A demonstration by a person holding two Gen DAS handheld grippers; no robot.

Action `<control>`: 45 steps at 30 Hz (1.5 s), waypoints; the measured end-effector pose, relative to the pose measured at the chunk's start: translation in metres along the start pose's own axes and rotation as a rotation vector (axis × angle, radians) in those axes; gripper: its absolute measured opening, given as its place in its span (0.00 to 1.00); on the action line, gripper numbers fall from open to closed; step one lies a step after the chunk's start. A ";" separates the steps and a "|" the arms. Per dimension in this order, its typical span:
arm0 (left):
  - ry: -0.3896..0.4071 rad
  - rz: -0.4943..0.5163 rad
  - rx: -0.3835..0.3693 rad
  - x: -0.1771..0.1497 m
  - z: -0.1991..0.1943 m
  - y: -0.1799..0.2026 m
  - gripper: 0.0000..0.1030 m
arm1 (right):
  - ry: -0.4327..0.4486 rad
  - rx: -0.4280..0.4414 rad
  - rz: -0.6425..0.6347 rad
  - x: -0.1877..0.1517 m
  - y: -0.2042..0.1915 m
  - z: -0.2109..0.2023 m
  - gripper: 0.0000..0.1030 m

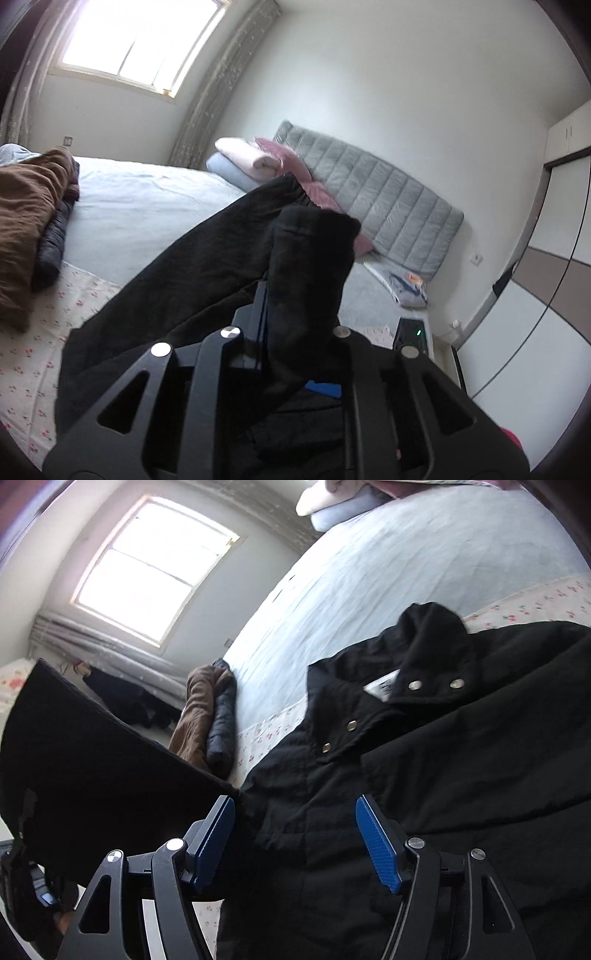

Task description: Fold large clothes

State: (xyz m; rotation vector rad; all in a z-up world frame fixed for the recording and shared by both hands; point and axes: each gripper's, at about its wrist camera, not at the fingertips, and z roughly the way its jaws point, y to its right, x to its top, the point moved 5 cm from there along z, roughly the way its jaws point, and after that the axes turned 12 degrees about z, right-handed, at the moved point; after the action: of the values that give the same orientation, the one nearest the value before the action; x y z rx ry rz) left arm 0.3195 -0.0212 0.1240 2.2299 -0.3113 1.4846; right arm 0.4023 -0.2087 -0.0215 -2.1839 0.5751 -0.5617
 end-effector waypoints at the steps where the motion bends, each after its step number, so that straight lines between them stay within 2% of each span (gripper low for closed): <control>1: -0.068 0.018 -0.035 -0.011 0.014 0.009 0.37 | 0.018 0.007 0.034 0.008 0.013 -0.011 0.69; 3: -0.261 0.065 -0.136 -0.045 0.040 0.031 0.49 | 0.052 -0.001 0.094 0.020 0.039 -0.029 0.70; 4: -0.304 0.099 -0.158 -0.058 0.040 0.038 0.49 | 0.065 -0.010 0.117 0.025 0.050 -0.036 0.71; 6: -0.318 0.174 -0.167 -0.073 0.028 0.043 0.55 | 0.081 -0.017 0.155 0.031 0.071 -0.048 0.71; 7: -0.310 0.189 -0.166 -0.075 0.019 0.040 0.63 | 0.084 -0.012 0.171 0.032 0.079 -0.052 0.71; 10: -0.293 0.128 -0.175 -0.070 -0.005 0.003 0.69 | 0.065 0.030 0.189 0.031 0.090 -0.054 0.71; 12: -0.297 0.074 -0.129 -0.064 -0.006 -0.023 0.69 | 0.040 0.042 0.194 0.027 0.094 -0.048 0.71; 15: -0.304 0.013 -0.013 -0.064 -0.010 -0.082 0.69 | -0.009 0.021 0.176 0.016 0.095 -0.026 0.71; 17: -0.321 -0.014 0.048 -0.079 -0.012 -0.115 0.69 | -0.038 -0.019 0.152 0.005 0.097 -0.007 0.71; 19: -0.343 -0.036 0.076 -0.093 -0.003 -0.135 0.66 | -0.049 -0.088 0.113 -0.004 0.097 0.012 0.69; 21: -0.378 -0.046 0.077 -0.115 0.006 -0.148 0.58 | -0.051 -0.162 0.049 -0.012 0.093 0.025 0.47; 22: -0.392 -0.043 0.074 -0.124 0.014 -0.149 0.53 | -0.036 -0.213 -0.010 -0.014 0.085 0.028 0.22; 23: -0.402 -0.039 0.077 -0.133 0.018 -0.153 0.51 | -0.007 -0.220 -0.062 -0.014 0.076 0.026 0.16; 25: -0.407 -0.033 0.073 -0.148 0.025 -0.156 0.51 | 0.086 -0.186 -0.160 -0.012 0.058 0.015 0.12; 26: -0.411 -0.046 0.068 -0.156 0.029 -0.158 0.51 | 0.136 -0.203 -0.195 -0.008 0.055 0.010 0.12; 28: -0.421 -0.070 0.056 -0.171 0.034 -0.156 0.49 | 0.178 -0.301 -0.228 -0.002 0.061 0.011 0.12; 31: -0.448 0.034 0.119 -0.174 0.037 -0.139 0.50 | 0.181 -0.451 -0.247 0.000 0.078 0.017 0.13; 32: -0.456 0.052 0.123 -0.170 0.035 -0.133 0.50 | 0.198 -0.469 -0.256 0.000 0.078 0.014 0.20; 35: -0.415 0.061 0.116 -0.154 0.028 -0.123 0.56 | 0.262 -0.478 -0.315 -0.012 0.065 -0.005 0.31; 36: -0.398 0.070 0.117 -0.150 0.027 -0.119 0.63 | 0.273 -0.477 -0.345 -0.018 0.059 -0.009 0.35; 37: -0.392 0.078 0.128 -0.148 0.029 -0.118 0.71 | 0.285 -0.480 -0.382 -0.023 0.053 -0.012 0.45; 38: -0.393 0.091 0.146 -0.148 0.031 -0.116 0.73 | 0.292 -0.482 -0.423 -0.031 0.046 -0.014 0.51; 42: -0.466 0.100 0.181 -0.169 0.052 -0.116 0.74 | 0.230 -0.480 -0.496 -0.052 0.038 0.010 0.56; 45: -0.454 0.180 0.210 -0.180 0.054 -0.112 0.76 | 0.194 -0.532 -0.516 -0.058 0.053 0.023 0.56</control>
State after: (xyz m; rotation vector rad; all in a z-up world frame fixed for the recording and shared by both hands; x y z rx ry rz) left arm 0.3388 0.0419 -0.0843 2.7657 -0.5285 1.1183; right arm 0.3574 -0.1937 -0.0882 -2.8293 0.2674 -0.9883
